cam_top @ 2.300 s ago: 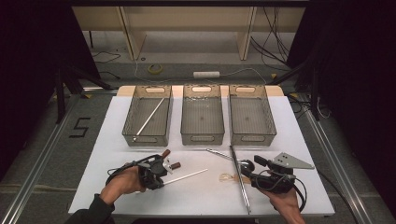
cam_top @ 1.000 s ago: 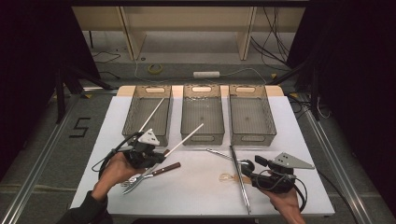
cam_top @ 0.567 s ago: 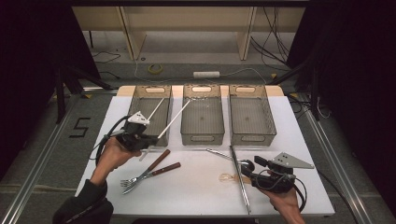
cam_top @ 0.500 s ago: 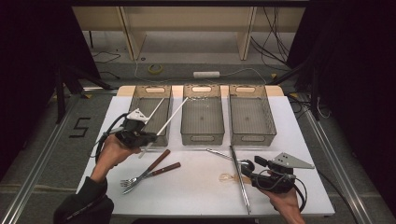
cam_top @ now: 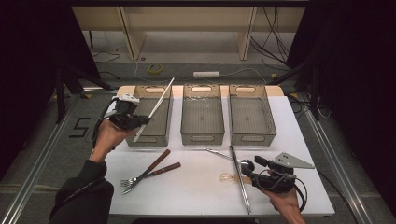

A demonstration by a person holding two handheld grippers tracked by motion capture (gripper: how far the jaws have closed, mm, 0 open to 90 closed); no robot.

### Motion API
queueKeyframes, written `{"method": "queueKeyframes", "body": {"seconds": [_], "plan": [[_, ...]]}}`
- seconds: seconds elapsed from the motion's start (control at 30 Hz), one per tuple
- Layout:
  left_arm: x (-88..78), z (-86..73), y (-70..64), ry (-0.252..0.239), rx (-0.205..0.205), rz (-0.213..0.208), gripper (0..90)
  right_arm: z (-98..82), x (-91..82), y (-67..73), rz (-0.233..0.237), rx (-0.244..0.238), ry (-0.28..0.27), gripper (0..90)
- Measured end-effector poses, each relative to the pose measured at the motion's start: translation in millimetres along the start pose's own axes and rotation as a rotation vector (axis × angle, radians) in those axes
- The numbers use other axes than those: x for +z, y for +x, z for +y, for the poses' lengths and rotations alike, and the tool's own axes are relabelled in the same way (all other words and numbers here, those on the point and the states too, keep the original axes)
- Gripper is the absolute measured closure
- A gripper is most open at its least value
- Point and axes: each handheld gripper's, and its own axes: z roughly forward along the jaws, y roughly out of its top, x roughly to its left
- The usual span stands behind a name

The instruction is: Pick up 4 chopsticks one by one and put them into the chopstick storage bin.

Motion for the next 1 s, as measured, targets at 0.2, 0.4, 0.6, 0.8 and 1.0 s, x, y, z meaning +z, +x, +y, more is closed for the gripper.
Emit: {"method": "queueKeyframes", "body": {"seconds": [0.2, 0.4, 0.6, 0.8, 1.0], "plan": [[4.4, 3.7, 13.9, -0.016, -0.037, 0.027, 83.7, 0.0, 0.0, 0.0, 0.001, 0.001, 0.0, 31.0], [6.4, 2.4, 28.7, -0.042, -0.091, 0.052, 83.7, -0.1, 0.2, 0.6, 0.004, 0.002, 0.002, 31.0], [10.2, 1.0, 37.1, -0.046, -0.109, 0.076, 83.7, -0.1, 1.1, 0.9, 0.006, 0.0, 0.003, 31.0], [14.2, -2.4, 47.7, -0.053, -0.15, 0.09, 83.7, -0.2, 0.3, 0.8, 0.005, 0.003, 0.003, 31.0], [20.1, -7.4, 53.6, -0.039, -0.162, 0.108, 83.7, -0.1, 0.6, 0.9, 0.006, 0.003, 0.002, 31.0]]}}
